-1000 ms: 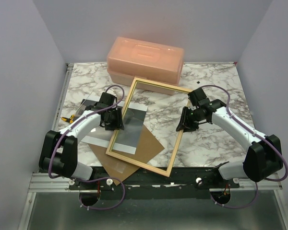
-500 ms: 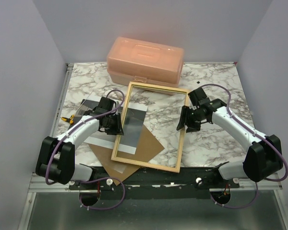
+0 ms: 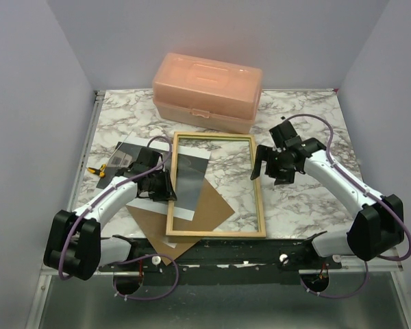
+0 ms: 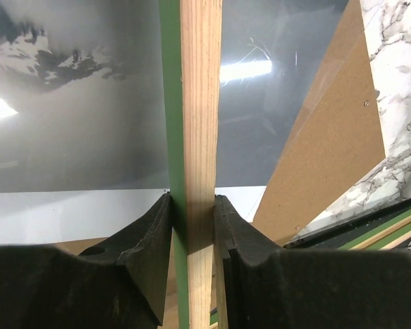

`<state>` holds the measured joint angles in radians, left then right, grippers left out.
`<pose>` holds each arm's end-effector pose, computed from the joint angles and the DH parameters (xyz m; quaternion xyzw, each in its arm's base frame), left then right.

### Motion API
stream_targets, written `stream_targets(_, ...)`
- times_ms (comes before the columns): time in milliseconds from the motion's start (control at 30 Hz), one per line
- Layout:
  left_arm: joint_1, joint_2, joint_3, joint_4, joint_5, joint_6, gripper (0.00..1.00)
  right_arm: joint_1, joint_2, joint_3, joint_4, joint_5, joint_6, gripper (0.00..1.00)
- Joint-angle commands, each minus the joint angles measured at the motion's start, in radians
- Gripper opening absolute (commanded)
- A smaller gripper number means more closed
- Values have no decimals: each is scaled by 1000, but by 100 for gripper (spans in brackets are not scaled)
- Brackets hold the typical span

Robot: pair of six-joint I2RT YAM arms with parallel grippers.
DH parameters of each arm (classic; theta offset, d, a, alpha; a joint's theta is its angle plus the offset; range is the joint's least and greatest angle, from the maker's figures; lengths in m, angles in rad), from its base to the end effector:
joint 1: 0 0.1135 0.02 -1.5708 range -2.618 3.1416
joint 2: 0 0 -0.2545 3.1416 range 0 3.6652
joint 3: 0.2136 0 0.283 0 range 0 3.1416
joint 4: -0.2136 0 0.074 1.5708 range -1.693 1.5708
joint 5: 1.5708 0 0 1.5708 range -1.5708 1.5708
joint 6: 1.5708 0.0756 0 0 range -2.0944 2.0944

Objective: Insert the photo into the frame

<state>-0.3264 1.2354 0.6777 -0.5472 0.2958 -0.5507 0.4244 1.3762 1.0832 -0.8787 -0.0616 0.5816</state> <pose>0.2471 -0.1069 0.1276 -0.0739 0.9601 -0.2268 0.1458 0.2815 0.1323 0.2030 0.0708 0.9771 0.1220 0.1590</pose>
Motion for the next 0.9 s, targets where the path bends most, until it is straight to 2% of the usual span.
stream_targets(0, -37, 11, 4, 48, 39, -55, 0, 5, -34, 53, -29, 46, -12, 95)
stream_targets(433, -265, 163, 150, 79, -16, -158, 0, 5, -73, 78, -10, 37, 11, 100)
stream_targets(867, -395, 318, 325, 44, -135, -297, 0, 3, -123, 119, -19, 46, 34, 100)
